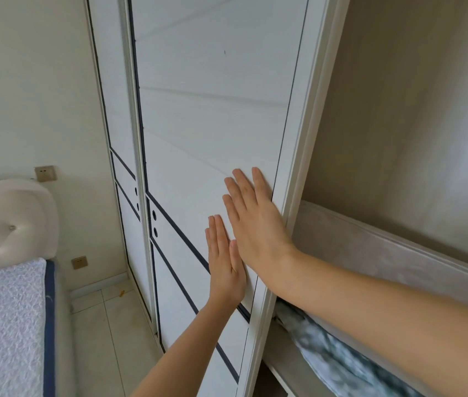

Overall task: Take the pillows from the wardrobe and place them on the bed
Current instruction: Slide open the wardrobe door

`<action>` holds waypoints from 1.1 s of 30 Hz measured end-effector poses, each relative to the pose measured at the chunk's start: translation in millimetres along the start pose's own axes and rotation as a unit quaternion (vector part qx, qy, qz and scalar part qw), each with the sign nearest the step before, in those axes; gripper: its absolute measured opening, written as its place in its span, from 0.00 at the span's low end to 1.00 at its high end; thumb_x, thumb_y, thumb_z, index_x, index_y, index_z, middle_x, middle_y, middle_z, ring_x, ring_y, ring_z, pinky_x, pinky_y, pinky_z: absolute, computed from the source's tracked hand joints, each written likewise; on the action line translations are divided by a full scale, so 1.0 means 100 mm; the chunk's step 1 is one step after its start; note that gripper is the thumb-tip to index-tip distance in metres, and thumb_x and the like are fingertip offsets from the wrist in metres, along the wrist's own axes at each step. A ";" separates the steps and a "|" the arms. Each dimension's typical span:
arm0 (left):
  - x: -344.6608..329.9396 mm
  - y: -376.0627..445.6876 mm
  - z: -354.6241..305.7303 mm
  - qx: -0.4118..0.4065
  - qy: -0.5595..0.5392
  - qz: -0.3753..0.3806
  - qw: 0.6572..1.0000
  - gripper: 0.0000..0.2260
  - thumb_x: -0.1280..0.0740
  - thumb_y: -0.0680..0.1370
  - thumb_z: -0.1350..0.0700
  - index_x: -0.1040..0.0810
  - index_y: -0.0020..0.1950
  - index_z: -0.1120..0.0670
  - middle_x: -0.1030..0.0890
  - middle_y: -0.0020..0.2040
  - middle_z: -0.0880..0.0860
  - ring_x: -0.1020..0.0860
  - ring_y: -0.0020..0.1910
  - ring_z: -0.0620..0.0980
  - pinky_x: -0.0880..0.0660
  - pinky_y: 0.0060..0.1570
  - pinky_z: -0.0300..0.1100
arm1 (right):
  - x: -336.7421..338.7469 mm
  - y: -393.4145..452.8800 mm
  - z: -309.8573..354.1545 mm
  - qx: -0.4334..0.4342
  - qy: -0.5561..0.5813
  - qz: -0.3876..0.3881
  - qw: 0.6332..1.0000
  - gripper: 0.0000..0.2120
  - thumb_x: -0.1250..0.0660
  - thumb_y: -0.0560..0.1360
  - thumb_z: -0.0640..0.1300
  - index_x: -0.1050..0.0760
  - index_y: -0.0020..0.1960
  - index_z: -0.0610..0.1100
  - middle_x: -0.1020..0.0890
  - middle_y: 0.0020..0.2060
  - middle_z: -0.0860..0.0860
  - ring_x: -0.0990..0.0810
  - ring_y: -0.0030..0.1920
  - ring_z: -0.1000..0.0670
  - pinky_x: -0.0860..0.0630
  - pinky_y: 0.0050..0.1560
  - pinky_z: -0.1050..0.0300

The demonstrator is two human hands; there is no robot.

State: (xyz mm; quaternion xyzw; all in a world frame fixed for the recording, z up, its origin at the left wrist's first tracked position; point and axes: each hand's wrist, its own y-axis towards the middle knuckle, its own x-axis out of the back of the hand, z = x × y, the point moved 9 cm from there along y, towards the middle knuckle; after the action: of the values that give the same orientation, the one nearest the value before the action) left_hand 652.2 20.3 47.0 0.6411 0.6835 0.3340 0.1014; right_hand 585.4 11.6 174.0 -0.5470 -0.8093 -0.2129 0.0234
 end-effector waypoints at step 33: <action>0.61 0.59 0.49 0.009 -0.081 0.031 0.996 0.23 0.42 0.83 0.52 0.41 0.78 0.50 0.39 0.77 0.46 0.43 0.76 0.41 0.39 0.75 0.51 | 0.29 0.54 0.15 0.007 0.243 -0.118 0.963 0.18 0.48 0.79 0.40 0.27 0.65 0.40 0.28 0.68 0.41 0.38 0.74 0.39 0.43 0.73 0.41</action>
State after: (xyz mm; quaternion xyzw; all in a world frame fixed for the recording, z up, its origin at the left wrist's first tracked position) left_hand 718.1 90.9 62.7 0.6875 0.6560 0.2782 0.1403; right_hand 624.4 59.3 185.7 -0.3789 -0.8394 -0.3356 0.1980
